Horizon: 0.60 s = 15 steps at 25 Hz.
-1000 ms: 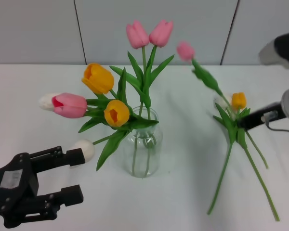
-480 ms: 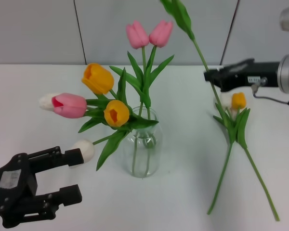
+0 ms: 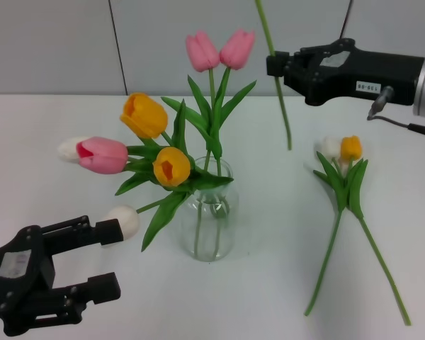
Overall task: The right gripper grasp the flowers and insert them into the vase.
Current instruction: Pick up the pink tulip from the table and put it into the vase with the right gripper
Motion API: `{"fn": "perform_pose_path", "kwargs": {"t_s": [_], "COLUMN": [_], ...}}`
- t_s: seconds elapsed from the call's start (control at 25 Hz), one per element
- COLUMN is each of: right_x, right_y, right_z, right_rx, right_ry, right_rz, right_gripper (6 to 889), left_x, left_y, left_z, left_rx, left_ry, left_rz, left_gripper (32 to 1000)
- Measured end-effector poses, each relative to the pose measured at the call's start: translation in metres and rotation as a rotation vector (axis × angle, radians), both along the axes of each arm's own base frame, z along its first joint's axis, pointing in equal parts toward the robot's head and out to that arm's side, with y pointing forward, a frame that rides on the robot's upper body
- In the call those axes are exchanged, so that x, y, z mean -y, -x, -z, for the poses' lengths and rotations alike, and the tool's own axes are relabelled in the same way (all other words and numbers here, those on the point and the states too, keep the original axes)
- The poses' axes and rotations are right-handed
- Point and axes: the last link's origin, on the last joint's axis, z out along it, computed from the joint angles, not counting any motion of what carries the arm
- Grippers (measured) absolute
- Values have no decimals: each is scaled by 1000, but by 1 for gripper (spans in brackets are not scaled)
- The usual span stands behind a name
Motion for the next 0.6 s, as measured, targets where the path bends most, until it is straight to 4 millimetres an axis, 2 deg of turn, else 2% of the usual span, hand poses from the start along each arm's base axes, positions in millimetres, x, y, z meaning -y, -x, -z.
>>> {"fn": "perform_pose_path", "kwargs": {"t_s": [0.36, 0.6], "right_x": [0, -7], "right_y": [-4, -6], "right_z": [34, 55], "right_rx": [-170, -171], "right_ry": [54, 67], "right_rz": [-130, -147], "right_gripper": [29, 28], "left_x": [-2, -2], "left_y": [-1, -2], "left_z": [1, 1], "left_rx": [-5, -4], "left_ry": [3, 3], "left_rz": [6, 7], "left_gripper": [801, 801]}}
